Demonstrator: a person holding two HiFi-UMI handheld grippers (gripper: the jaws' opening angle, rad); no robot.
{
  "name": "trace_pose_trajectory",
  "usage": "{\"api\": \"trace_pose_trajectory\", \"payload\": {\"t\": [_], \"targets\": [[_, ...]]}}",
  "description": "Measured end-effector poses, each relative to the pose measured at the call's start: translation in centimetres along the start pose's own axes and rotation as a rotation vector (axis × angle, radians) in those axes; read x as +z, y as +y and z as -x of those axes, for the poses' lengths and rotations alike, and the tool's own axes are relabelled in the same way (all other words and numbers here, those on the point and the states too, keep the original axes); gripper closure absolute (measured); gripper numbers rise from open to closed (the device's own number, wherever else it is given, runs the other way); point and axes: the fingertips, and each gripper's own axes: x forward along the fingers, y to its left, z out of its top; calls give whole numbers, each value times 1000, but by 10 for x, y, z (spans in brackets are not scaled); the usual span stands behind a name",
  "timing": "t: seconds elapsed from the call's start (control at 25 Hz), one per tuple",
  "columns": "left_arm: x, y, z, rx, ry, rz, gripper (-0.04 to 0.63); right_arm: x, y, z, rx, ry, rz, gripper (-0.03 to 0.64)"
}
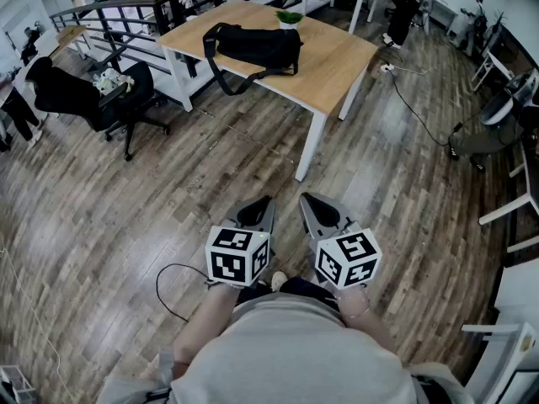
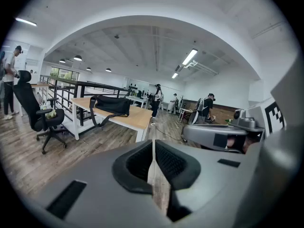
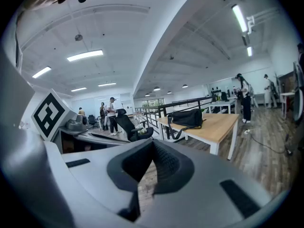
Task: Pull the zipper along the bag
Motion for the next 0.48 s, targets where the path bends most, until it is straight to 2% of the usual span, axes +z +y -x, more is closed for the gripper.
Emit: {"api": "trace_pose_trajectory", "payload": {"t": [0.28, 0.48], "targets": [[-2, 7, -4, 18, 11, -6, 563, -4, -3, -4, 16, 21, -5, 612], [0, 1, -7, -18, -14, -16, 561, -7, -6, -6, 25, 21, -12, 611]]}}
